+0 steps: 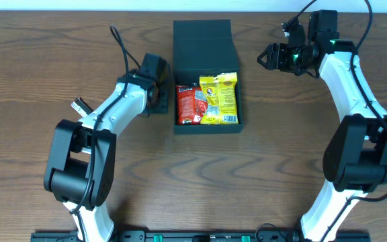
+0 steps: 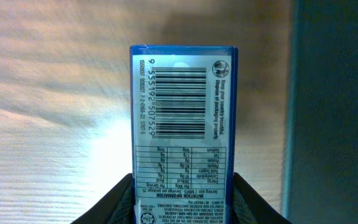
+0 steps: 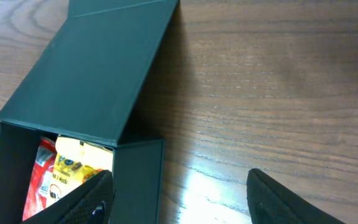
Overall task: Pack container
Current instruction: 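Grasp the small blue box with the left gripper and lift it, then lower the blue box into the box's left side and release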
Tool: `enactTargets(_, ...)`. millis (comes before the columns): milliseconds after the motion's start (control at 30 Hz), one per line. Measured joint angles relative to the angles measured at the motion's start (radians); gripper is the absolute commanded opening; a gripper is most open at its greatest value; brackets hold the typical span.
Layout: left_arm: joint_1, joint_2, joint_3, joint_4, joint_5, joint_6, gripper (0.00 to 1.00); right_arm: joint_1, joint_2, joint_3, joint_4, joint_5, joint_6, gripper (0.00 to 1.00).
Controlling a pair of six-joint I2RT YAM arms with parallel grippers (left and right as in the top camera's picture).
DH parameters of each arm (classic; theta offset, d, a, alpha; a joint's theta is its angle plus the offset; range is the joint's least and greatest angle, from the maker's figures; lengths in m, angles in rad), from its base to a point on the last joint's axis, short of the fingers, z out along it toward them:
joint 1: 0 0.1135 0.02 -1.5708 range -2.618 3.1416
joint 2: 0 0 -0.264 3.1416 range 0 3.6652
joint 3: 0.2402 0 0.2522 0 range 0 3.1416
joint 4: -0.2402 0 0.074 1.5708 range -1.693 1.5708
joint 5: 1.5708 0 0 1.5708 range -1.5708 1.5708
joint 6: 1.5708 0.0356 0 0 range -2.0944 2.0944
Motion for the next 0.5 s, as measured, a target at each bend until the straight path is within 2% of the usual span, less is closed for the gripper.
enactTargets(300, -0.005, 0.0, 0.251, -0.162, -0.058, 0.004, 0.37, -0.033, 0.0, 0.031, -0.001, 0.0, 0.0, 0.69)
enactTargets(500, -0.082, 0.0, 0.4, -0.226, -0.081, 0.049, 0.37, -0.073, -0.004, 0.055, -0.002, 0.0, 0.0, 0.69)
